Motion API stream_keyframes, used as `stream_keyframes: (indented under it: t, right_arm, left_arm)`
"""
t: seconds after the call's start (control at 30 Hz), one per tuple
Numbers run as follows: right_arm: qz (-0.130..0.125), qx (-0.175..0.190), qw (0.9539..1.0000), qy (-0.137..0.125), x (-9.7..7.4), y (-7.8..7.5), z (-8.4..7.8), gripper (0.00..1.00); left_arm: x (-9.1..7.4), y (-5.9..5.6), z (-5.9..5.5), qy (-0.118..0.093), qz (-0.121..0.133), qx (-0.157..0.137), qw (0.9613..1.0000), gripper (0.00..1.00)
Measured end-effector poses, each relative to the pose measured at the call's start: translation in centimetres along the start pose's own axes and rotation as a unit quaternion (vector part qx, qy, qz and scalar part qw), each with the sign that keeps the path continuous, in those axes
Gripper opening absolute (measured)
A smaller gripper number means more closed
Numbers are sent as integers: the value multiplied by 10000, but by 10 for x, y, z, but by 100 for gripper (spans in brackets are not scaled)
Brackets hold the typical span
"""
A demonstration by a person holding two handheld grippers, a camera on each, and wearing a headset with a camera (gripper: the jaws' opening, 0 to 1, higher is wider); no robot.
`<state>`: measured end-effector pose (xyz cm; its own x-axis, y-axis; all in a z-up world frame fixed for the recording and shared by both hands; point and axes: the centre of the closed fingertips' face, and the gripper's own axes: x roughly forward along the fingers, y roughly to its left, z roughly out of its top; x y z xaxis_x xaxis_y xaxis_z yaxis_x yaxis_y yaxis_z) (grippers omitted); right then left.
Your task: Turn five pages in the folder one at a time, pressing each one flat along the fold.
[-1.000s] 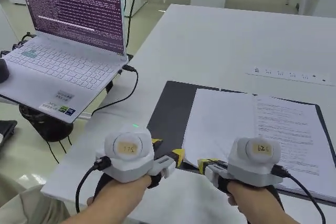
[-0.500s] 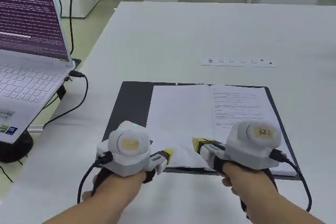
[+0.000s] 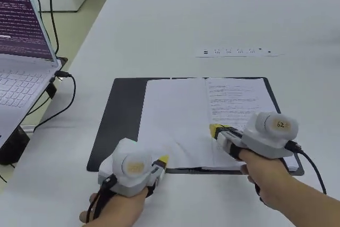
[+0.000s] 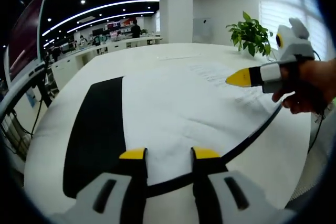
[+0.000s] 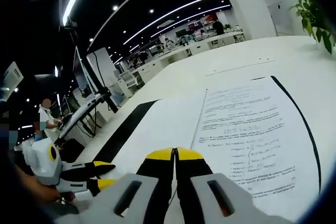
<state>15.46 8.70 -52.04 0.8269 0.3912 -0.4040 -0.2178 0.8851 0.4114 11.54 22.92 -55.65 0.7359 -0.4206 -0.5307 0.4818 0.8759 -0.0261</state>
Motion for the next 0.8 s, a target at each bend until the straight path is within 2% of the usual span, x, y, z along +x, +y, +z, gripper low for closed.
stream_keyframes:
  t: [0.17, 0.33, 0.47, 0.6, 0.8]
  right_arm:
    - [-75, 11, 10000, -57, 22, -11, 8, 0]
    - [-98, 172, 9997, -156, 40, -19, 19, 0]
    - [-122, 258, 9996, -53, 54, -26, 18, 0]
    - [-162, 313, 9994, -13, 63, -30, 18, 0]
    - [-220, 457, 9986, -137, 75, -37, 29, 0]
  left_arm:
    - [0, 0, 0, -118, -26, 94, 9999, 32]
    - [0, 1, 1, -222, -16, 30, 9997, 32]
    - [0, 0, 1, -268, -10, -6, 9996, 32]
    - [0, 0, 1, -295, -8, -21, 9996, 32]
    - [0, 0, 2, -352, 3, -64, 9994, 32]
